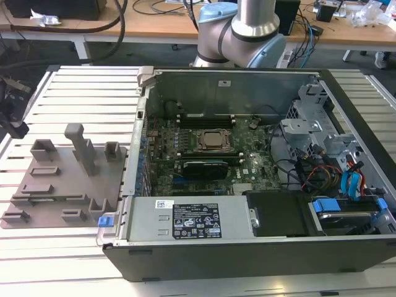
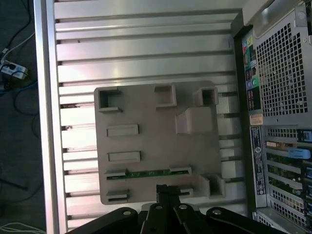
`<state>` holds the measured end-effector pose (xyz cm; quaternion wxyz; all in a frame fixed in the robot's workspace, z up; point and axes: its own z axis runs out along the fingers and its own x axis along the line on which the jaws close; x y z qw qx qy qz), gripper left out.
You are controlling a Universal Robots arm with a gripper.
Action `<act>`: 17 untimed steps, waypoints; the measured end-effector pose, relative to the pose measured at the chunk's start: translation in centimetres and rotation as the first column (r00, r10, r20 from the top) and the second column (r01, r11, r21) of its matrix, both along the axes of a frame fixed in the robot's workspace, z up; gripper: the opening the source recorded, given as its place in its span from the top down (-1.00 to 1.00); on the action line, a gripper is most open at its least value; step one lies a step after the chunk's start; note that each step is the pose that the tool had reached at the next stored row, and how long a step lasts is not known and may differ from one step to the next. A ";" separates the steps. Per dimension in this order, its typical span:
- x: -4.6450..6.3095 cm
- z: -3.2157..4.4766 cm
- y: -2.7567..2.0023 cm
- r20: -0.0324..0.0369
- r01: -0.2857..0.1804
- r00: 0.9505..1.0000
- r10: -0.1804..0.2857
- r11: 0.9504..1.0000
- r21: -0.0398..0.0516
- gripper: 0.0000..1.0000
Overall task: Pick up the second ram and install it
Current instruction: 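Reach for the second ram, then pick up the second ram and move it above second insertion slot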
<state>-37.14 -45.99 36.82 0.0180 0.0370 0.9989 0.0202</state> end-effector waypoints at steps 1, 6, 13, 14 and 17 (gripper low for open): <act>0.0 -0.08 -0.85 0.000 0.000 1.000 0.000 1.000 -0.003 0.80; 0.0 -0.17 -1.56 0.000 0.000 1.000 0.000 1.000 -0.007 0.80; 0.0 -0.17 -1.56 0.000 -0.133 0.991 0.133 0.991 -0.007 0.80; 0.0 -0.16 -1.56 0.000 -0.185 0.983 0.185 0.983 -0.007 0.80; 0.0 -0.17 -1.56 0.000 -0.345 0.938 0.345 0.938 -0.007 0.80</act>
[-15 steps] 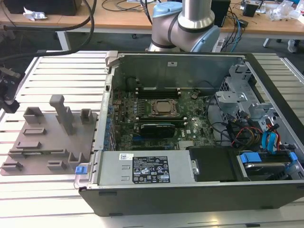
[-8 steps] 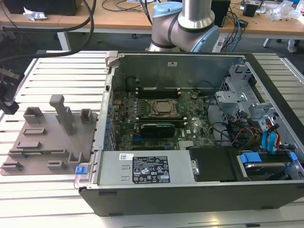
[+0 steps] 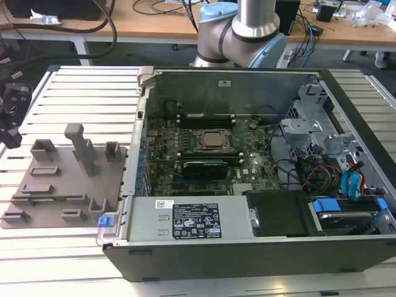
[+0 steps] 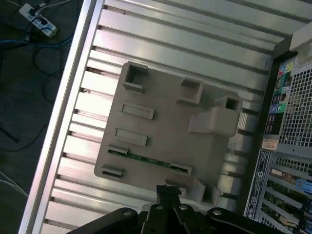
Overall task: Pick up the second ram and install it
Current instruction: 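Pick up the second ram and move it above second insertion slot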
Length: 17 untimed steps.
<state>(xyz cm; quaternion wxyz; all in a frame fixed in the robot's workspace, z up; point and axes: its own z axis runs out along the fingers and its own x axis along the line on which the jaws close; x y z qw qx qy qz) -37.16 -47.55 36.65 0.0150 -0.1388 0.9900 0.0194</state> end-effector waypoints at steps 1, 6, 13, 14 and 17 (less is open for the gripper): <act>0.0 0.00 0.00 0.000 -0.041 0.999 0.041 0.999 0.000 0.80; 0.0 0.00 0.00 0.000 -0.139 0.990 0.139 0.990 0.000 0.80; 0.0 0.00 0.00 0.000 -0.265 0.964 0.265 0.964 0.000 0.80; 0.0 0.00 0.00 0.000 -0.285 0.958 0.285 0.958 0.000 0.80; 0.0 -0.01 0.00 0.000 -0.356 0.934 0.356 0.934 0.000 0.80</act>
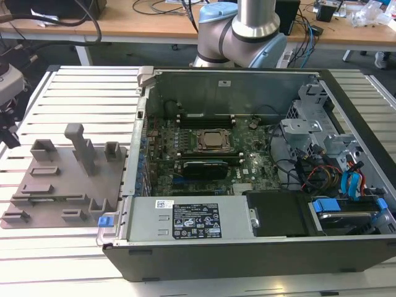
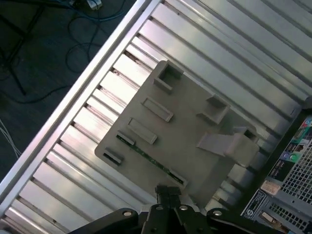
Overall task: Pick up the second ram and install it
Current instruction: 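Pick up the second ram and move it above second insertion slot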
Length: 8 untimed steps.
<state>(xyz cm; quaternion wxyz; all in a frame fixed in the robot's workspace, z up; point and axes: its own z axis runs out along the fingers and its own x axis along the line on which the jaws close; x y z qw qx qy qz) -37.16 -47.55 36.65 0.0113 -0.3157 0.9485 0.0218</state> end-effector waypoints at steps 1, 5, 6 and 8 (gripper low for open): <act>0.0 0.00 0.00 0.000 -0.028 1.000 0.028 1.000 0.000 0.80; 0.0 0.01 0.00 0.000 -0.162 0.987 0.162 0.987 0.000 0.80; 0.0 0.00 0.00 0.000 -0.190 0.982 0.190 0.982 0.000 0.80; 0.0 0.00 0.00 0.000 -0.252 0.968 0.252 0.968 0.000 0.80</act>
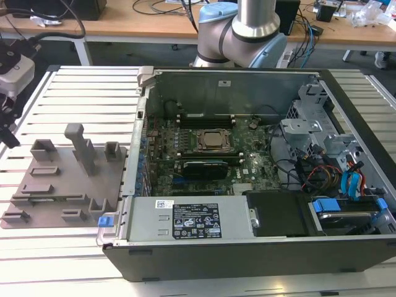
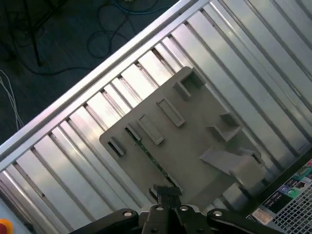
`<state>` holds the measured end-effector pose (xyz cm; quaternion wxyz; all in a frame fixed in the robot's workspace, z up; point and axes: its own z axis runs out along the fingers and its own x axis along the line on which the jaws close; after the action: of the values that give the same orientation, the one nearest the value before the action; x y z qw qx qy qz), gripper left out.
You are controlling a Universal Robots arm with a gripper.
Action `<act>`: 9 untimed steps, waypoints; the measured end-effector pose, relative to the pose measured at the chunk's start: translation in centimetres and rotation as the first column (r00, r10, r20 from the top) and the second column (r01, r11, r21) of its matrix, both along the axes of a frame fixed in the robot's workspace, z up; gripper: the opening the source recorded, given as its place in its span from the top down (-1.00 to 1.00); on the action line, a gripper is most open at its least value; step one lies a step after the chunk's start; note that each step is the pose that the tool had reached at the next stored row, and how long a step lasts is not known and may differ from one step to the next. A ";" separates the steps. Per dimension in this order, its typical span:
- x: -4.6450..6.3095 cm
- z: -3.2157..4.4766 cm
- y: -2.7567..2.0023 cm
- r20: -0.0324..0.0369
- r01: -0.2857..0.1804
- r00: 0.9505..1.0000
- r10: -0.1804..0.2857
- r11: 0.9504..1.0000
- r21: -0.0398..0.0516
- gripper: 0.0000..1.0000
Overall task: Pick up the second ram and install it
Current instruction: 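Pick up the second ram and move it above second insertion slot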
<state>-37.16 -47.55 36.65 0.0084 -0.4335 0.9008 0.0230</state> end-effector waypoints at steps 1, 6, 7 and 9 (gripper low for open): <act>0.0 0.00 0.00 0.000 -0.029 1.000 0.029 1.000 0.000 0.80; 0.0 0.00 0.00 0.000 -0.202 0.979 0.202 0.979 0.000 0.80; 0.0 0.00 0.00 0.000 -0.233 0.972 0.233 0.972 0.000 0.80; 0.0 0.00 0.00 0.000 -0.276 0.961 0.276 0.961 0.000 0.80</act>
<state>-37.16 -47.55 36.65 0.0050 -0.5549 0.8316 0.0239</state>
